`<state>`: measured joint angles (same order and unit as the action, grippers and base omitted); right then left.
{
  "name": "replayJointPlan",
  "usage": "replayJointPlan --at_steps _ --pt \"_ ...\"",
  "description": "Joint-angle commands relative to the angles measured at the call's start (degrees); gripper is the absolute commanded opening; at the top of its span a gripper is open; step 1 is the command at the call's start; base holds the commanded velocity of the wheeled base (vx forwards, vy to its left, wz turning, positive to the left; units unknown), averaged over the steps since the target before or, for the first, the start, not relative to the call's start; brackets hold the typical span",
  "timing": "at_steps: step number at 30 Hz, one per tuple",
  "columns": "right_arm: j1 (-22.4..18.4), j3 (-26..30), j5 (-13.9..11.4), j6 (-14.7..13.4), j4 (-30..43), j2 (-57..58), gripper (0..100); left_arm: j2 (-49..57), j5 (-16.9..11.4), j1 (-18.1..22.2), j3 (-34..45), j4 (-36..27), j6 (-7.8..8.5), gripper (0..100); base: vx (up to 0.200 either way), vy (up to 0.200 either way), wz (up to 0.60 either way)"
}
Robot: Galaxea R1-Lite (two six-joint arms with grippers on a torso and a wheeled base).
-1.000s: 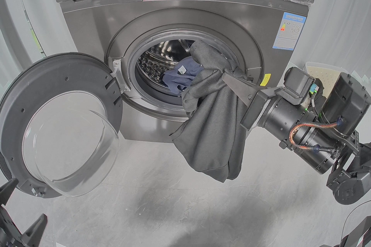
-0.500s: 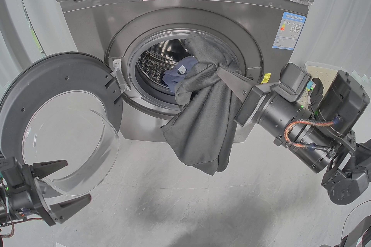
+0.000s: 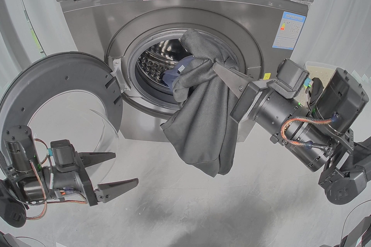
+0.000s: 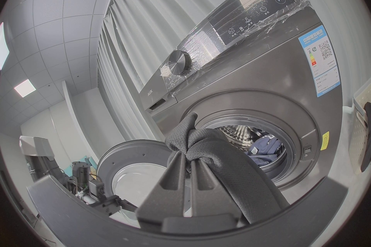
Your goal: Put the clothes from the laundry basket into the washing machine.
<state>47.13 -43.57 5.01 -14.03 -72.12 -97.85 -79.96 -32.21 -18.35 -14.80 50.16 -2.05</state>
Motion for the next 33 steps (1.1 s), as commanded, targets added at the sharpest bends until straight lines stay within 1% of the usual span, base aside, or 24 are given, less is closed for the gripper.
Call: replayJointPlan --at_steps 1,13,17,20,24,26,31,33 --pt "0.4 -0.1 0.0 0.1 -0.1 0.1 0 -10.5 -0.1 -1.6 -2.1 3.8 -0.68 100 0.000 0.000 0.00" --pt "1.8 0.3 0.0 0.1 -0.3 0.4 0 -19.5 -0.1 -2.9 -7.1 4.8 -0.85 100 0.000 0.000 0.00" --pt "1.9 0.3 -0.2 0.7 -1.5 0.4 0 -22.5 -0.1 -2.8 -8.1 6.9 -0.94 100 0.000 0.000 0.00" --pt "2.5 0.4 -0.3 0.7 -1.8 0.4 0 -26.8 0.0 -2.8 -10.0 10.0 -1.03 100 0.000 0.000 0.00" --pt "2.6 0.6 -0.3 0.7 -1.8 0.6 0 -29.7 0.0 -2.9 -12.1 12.4 -3.05 100 0.000 0.000 0.00" --pt "2.6 0.7 -0.3 0.6 -1.8 0.6 0 -30.7 0.0 -3.0 -13.2 12.9 -3.75 100 0.000 0.000 0.00" --pt "3.2 1.3 -0.3 0.6 -1.8 0.6 0 -33.0 0.0 -3.0 -14.9 13.6 -3.84 100 0.000 0.000 0.00" --pt "3.4 1.3 -0.3 0.7 -1.8 0.6 0 -35.6 0.1 -2.7 -16.4 15.3 -3.84 100 0.000 0.000 0.00"
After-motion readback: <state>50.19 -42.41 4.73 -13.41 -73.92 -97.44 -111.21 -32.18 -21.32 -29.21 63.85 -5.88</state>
